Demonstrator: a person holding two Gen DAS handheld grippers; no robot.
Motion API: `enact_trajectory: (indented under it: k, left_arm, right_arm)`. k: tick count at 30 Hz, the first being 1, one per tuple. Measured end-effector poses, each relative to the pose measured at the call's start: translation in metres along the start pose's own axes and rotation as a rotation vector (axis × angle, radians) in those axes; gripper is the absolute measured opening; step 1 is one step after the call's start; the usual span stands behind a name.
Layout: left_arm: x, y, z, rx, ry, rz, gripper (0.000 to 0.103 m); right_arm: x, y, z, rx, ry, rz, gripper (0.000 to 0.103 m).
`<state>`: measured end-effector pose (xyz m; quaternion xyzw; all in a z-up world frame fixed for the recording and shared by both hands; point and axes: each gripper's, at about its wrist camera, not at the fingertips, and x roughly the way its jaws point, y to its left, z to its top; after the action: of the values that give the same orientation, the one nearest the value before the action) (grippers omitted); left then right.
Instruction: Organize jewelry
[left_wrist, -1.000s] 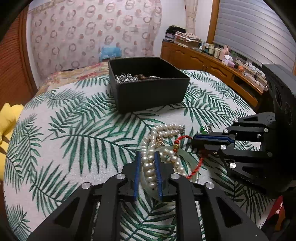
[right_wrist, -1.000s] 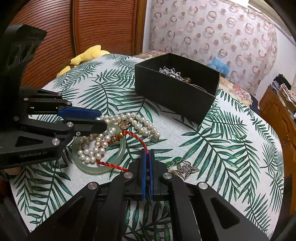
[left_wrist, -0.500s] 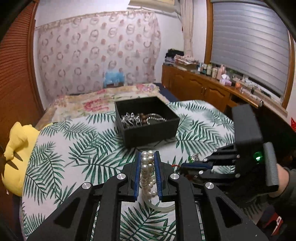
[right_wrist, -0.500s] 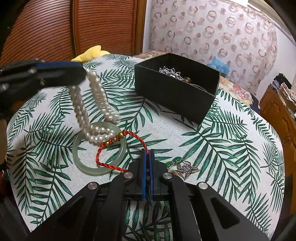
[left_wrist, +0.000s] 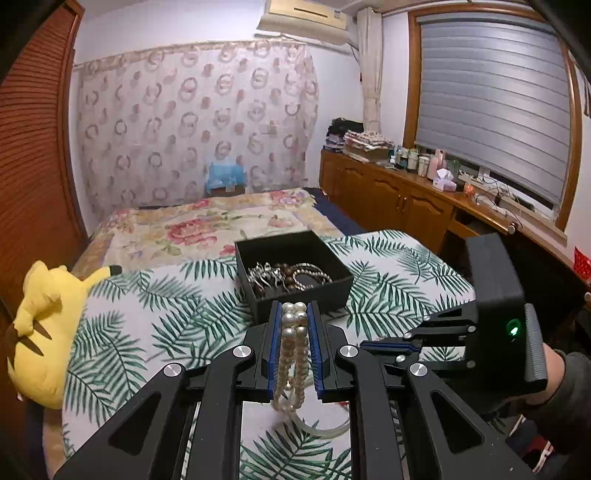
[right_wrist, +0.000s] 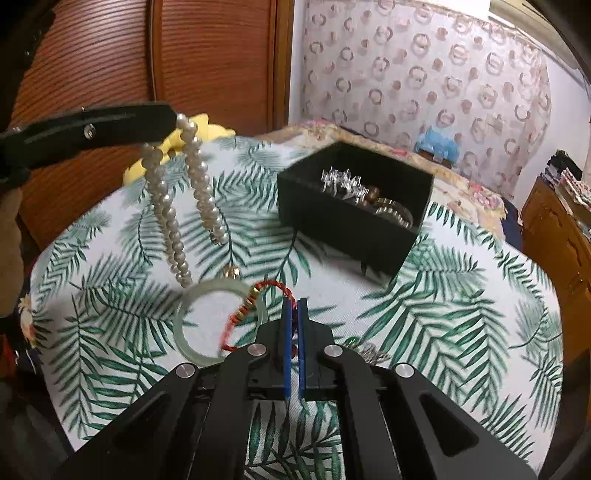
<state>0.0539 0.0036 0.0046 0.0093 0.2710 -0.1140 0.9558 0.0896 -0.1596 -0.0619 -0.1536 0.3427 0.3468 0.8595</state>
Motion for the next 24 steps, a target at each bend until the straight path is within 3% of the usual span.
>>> enact_trajectory:
  k: [11,24]
  left_arm:
    - [0.004,0.005,0.018,0.021,-0.022,0.036,0.013]
    - [0.023,0.009,0.050,0.045,-0.046,0.060,0.013]
  right_arm:
    - [-0.020,-0.028,0.034,0.006,-0.085,-0.033,0.003]
    - [0.005,-0.080,0.082,0.110,-0.114,-0.064,0.003]
